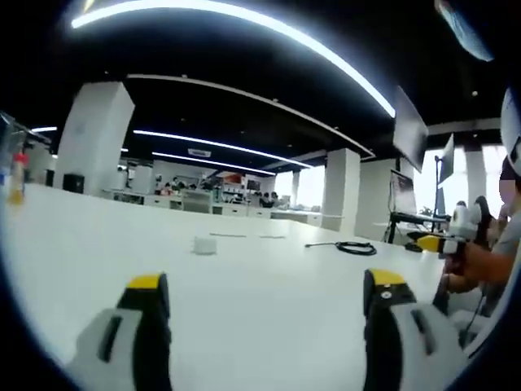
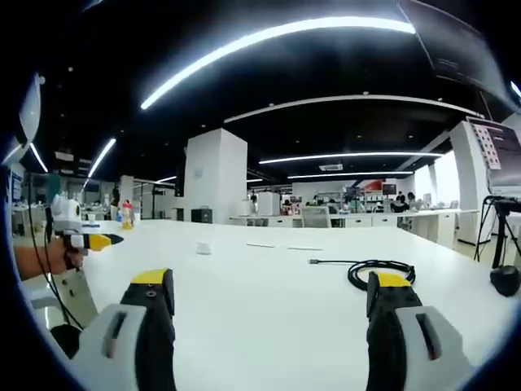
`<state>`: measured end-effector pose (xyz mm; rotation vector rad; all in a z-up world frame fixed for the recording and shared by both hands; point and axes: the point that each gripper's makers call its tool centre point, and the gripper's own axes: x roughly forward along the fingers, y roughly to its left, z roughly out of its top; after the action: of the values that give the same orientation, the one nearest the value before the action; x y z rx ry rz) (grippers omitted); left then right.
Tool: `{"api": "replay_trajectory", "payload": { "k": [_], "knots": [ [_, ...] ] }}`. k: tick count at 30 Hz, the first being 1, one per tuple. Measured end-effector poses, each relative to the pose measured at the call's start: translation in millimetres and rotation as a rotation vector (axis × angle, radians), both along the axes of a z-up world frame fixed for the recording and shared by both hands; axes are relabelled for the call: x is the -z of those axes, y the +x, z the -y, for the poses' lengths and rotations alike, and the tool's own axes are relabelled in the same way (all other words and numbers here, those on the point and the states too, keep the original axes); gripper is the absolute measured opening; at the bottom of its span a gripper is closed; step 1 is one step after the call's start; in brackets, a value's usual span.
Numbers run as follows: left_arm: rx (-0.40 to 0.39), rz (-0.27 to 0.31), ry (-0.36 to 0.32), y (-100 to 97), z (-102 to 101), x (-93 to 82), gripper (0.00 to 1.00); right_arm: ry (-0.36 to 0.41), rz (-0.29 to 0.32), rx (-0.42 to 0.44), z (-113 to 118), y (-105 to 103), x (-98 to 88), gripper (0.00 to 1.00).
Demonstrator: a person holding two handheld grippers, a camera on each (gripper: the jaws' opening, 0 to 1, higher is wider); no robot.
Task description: Plug the desk Type‑C cable into the charger adapter.
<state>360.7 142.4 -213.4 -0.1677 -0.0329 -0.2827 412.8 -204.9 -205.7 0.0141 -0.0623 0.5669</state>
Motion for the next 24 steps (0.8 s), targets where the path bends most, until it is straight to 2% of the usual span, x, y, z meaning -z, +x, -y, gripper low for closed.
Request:
{"api": "replay_trajectory", "payload": {
  "k": [10,14,21,24],
  "knots": [
    [-0.011,-0.007,0.004,-3.1,-1.8,2.5,1.0,0.002,-0.007,-0.007,7.4,6.7,4.3,1.0],
    [-0.025,0.007,-0.004,-4.0,-5.6,-0.6,1.0,-0.002,-0.007,-0.006,7.0,6.2,4.4,1.0],
    [-0.025,-0.001,0.003,-5.4,-5.4,0.6,1.0,-0.002,-0.006,-0.01,1.0,2.0,3.1,1.0],
    [-0.043,0.018,-0.006,-6.9,-9.6,-2.6,1.0,0.0,-0.003,-0.009,1.1,1.3,2.1,1.0]
  ]
}}
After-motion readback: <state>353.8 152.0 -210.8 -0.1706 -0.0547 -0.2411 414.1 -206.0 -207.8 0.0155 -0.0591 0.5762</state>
